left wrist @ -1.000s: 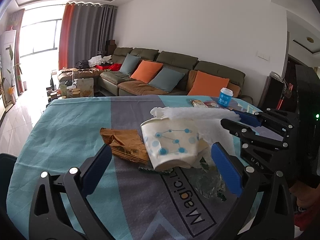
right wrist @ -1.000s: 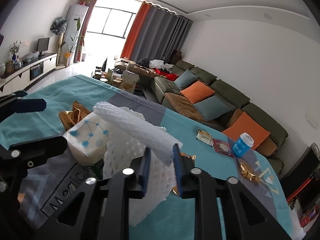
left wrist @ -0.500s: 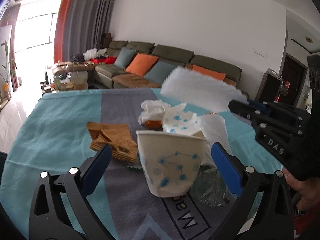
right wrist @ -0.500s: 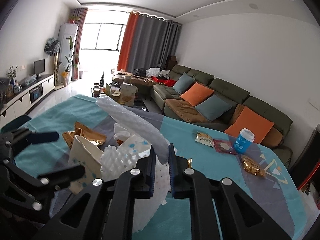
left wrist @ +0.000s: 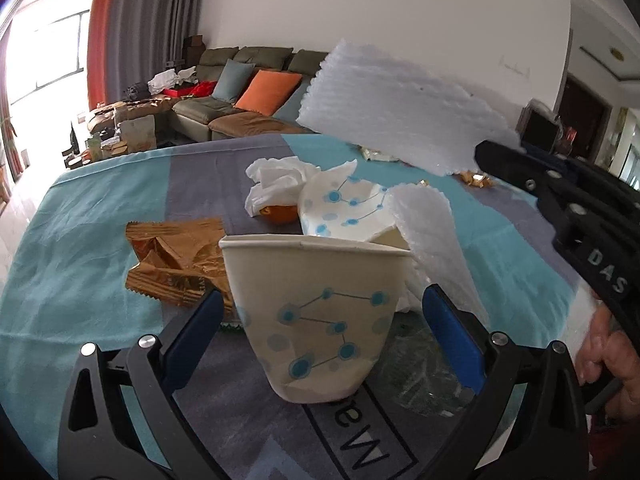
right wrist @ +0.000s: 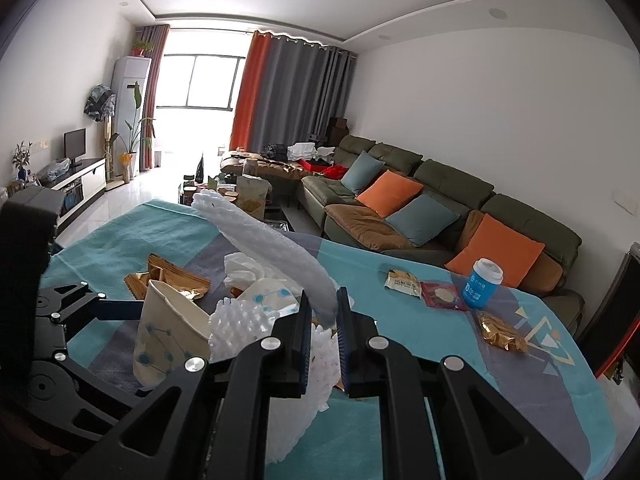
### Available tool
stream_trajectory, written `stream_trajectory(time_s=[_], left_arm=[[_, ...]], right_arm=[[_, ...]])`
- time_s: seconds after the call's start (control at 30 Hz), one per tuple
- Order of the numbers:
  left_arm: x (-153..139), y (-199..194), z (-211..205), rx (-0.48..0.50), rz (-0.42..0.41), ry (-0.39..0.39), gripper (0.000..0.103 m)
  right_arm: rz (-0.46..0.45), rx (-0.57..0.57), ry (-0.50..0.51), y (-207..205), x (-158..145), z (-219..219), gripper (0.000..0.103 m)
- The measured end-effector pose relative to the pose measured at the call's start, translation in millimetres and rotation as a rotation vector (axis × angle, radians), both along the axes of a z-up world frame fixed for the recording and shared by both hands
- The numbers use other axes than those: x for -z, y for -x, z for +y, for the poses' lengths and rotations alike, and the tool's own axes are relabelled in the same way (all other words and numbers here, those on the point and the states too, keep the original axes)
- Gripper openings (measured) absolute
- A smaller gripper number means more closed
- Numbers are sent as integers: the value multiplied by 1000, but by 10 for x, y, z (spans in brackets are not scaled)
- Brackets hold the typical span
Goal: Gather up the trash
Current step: 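Close the right tool on the foam net while the left tool grasps and lifts the paper cup, then carry the foam net in the right tool while the left tool carries the cup to the teal bin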
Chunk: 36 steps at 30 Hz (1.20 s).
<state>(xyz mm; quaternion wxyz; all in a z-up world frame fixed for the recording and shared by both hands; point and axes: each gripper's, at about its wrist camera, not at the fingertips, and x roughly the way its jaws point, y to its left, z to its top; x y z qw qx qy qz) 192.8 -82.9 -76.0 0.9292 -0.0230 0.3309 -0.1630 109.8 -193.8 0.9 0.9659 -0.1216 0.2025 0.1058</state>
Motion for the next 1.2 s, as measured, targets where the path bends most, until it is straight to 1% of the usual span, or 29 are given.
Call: stream_trajectory(time_s=[0.07,0.1,0.13,0.17,0.2,0.27,0.37,0.43,0.83,1.03,1.2], left_arm=[[6,-36,-16,-10,-1,-7,97],[9,-53,-24,-21,-7,-16,94],[14,-62,-28,-27,-9,-23,88],[21,-71,-27,-30,-5,-24,85],[29,-78,-23,-27,1,-18,85],[49,-100,-21,-31,10,-20,84],[51,-93,-14,-37,-5,-25,83],[32,-66,20,-46,-16,-10,83],[-271,203,306,-114,-102,33,83],[-468,393,569,-179,-159,46,83],[-624,564,881,-261,-210,37,83]], right_arm=[[2,0,1,-2,1,0,10],[2,1,2,-5,3,-2,10],[2,1,4,-3,4,-3,10],[-1,1,6,2,7,-1,10],[-1,1,7,3,8,1,10],[-1,0,8,-3,9,-4,10],[-4,0,3,-2,5,-7,10],[-6,1,2,0,3,-13,10],[-44,-16,-9,87,-109,52,10],[-79,-38,-11,148,-237,136,10],[-103,-84,-20,163,-353,284,10]])
